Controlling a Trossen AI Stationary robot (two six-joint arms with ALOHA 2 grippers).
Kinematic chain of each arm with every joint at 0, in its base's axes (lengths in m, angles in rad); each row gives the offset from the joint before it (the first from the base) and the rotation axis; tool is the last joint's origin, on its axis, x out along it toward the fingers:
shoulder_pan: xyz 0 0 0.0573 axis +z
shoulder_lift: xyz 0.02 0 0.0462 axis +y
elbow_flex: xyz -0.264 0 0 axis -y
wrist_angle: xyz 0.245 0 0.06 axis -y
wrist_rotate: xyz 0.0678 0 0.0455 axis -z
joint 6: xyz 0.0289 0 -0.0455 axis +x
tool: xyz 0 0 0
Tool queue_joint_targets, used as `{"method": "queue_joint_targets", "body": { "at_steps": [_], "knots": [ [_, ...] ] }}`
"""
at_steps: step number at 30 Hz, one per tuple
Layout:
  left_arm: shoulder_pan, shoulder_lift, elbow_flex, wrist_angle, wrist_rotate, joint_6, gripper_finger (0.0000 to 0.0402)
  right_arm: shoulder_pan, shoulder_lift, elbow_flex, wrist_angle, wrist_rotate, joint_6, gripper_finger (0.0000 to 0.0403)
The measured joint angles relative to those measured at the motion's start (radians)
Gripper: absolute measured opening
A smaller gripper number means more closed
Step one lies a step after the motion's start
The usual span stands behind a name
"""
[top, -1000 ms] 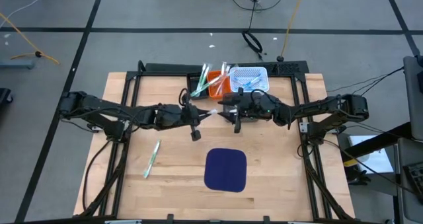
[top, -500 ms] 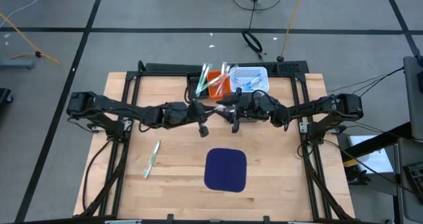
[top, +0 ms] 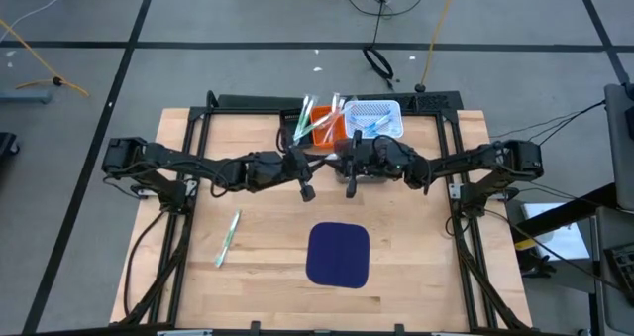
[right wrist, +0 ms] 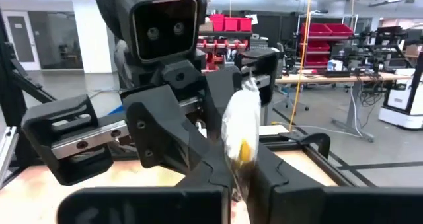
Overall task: Pick & Place Toothbrushes
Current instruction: Put the orange toothbrush into the orange basket
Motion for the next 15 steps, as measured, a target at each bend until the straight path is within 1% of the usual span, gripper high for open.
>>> {"method": "queue_joint_targets", "body": {
  "at_steps": [5,10,15],
  "knots": [
    [0.001,0.000,0.000,-0.008,-0.021,0.006,0.0066,-0.035,0.000,0.000,0.001,-0.007,0.007,0.0004],
    [0.000,0.000,0.000,-0.057,-0.137,0.073,0.0067,-0.071,0.000,0.000,-0.013,-0.006,0.014,0.0004],
    [0.000,-0.001,0.000,-0.132,-0.277,0.089,0.0067,-0.130,0.000,0.000,-0.033,-0.010,0.021,0.0004]
  ]
}}
